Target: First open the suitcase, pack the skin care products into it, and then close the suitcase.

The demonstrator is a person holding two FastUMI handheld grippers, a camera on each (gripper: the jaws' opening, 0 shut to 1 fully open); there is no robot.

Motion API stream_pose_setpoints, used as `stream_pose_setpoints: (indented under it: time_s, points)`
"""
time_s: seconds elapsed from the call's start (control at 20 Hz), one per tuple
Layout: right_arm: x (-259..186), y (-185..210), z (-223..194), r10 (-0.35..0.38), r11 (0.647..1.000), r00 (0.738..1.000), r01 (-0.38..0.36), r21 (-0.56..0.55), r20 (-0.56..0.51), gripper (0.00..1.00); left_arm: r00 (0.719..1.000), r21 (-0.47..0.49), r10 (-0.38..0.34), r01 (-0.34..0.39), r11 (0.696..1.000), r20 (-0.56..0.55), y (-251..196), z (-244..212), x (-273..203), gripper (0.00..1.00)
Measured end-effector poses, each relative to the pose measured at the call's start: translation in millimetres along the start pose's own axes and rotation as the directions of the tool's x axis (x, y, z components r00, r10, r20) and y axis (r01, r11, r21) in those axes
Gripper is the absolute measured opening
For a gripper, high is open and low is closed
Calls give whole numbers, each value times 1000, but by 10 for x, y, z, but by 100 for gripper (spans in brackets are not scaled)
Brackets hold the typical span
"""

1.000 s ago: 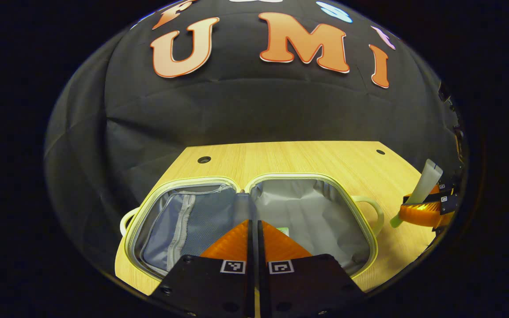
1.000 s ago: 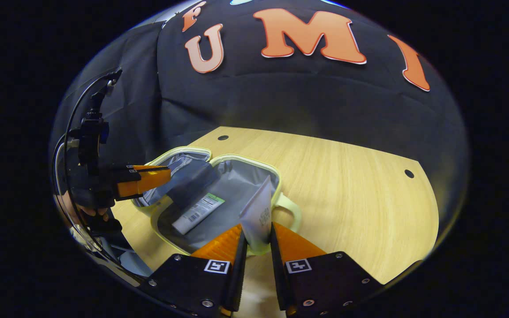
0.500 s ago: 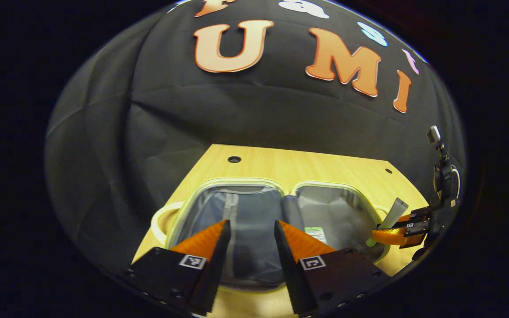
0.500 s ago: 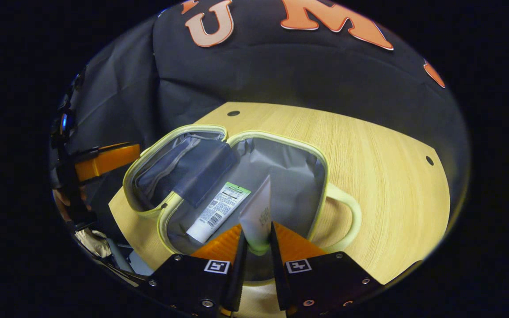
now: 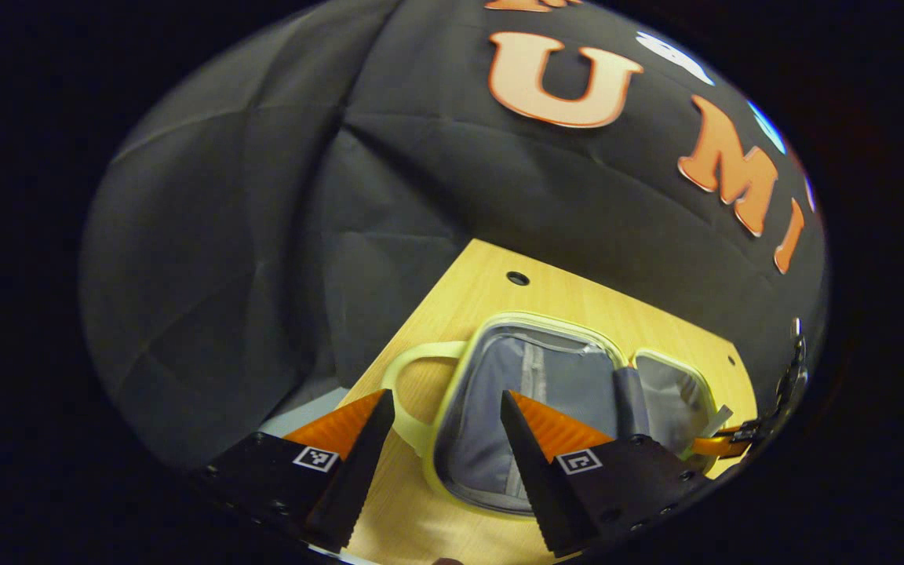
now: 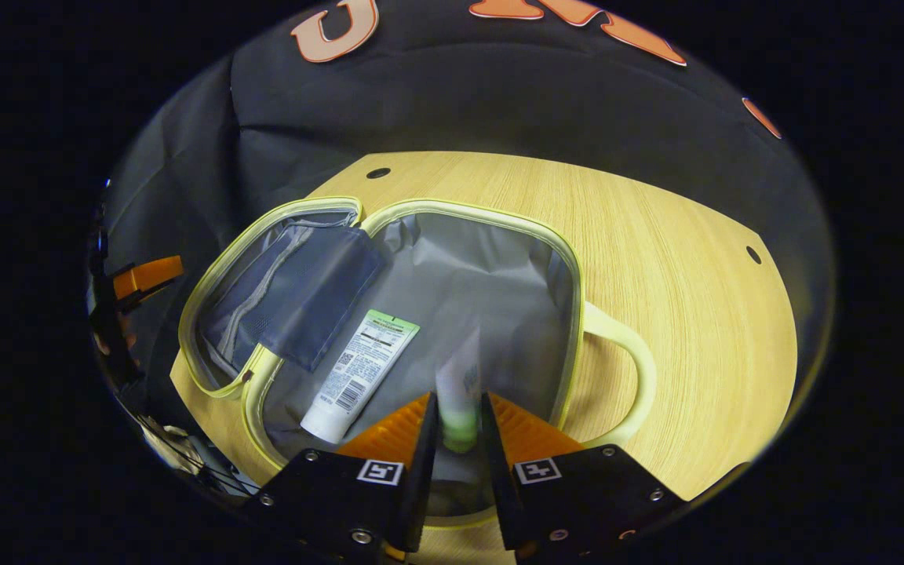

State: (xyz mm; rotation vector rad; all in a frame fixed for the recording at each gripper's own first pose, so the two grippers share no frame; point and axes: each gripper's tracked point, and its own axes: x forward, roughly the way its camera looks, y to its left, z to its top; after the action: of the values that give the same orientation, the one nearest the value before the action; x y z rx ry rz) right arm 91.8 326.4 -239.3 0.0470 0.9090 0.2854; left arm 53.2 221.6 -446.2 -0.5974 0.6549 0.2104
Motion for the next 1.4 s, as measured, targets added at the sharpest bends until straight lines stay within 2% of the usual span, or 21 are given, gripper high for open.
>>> stream_pose_setpoints:
  time_s: [0.05,0.1,0.15,0.3,0.35,0.4,0.45,0.5,0.55,0.6,0.65,0.75,0.85,0.9,0.95,1.0,1.15,1.4]
  points:
    - [-14,-15,11,-5,1000,1000,5,7,5,32,1000,-49,-3,2,999,-14,81,-17,88,85]
    - [-50,-22,28,-4,1000,1000,4,15,14,47,1000,-97,-4,2,995,-26,167,-31,116,85]
    - [-87,-41,65,-7,1000,1000,6,20,24,43,999,-148,-13,8,989,-33,243,-16,165,85]
    - [-241,-107,170,-13,999,998,10,42,65,50,997,-275,-35,14,961,-71,396,-51,360,85]
    - [-292,-134,223,-14,999,996,10,50,84,57,996,-308,-44,17,951,-82,415,-85,453,85]
    - [-357,-159,268,-19,998,995,13,57,102,55,994,-343,-56,20,939,-96,440,-131,545,85]
    - [-421,-190,324,-19,998,992,12,62,123,63,990,-376,-73,24,926,-118,445,-181,611,85]
    - [-490,-220,375,-27,998,989,17,68,143,67,986,-406,-87,24,914,-139,477,-241,668,85]
    - [-573,-257,455,-31,997,985,19,70,169,80,982,-428,-107,30,903,-157,503,-281,722,86]
    - [-658,-300,526,-41,997,980,27,73,195,82,979,-450,-127,43,892,-159,508,-305,786,86]
    - [-758,-344,620,-49,997,973,33,75,226,86,977,-464,-127,35,885,-170,509,-332,872,74]
    - [-955,-451,781,-73,996,956,54,75,284,88,969,-474,-162,56,879,-186,468,-373,830,49]
    - [-1128,-572,930,-100,994,939,81,73,329,89,968,-446,-152,49,894,-199,450,-352,904,19]
    - [-1176,-622,979,-111,993,931,91,73,347,89,973,-425,-143,54,903,-181,480,-318,879,18]
    - [-1218,-673,989,-126,992,924,105,75,361,89,977,-409,-141,65,910,-159,543,-146,857,11]
    - [-1252,-718,1022,-132,991,918,111,76,375,90,978,-377,-142,74,923,-154,368,-235,841,10]
    - [-1345,-818,1051,-149,989,902,133,67,406,90,984,-297,-138,100,950,-111,287,-4,662,7]
    - [-1468,-867,1061,-135,989,889,145,10,438,91,984,-228,-179,177,958,9,44,571,75,6]
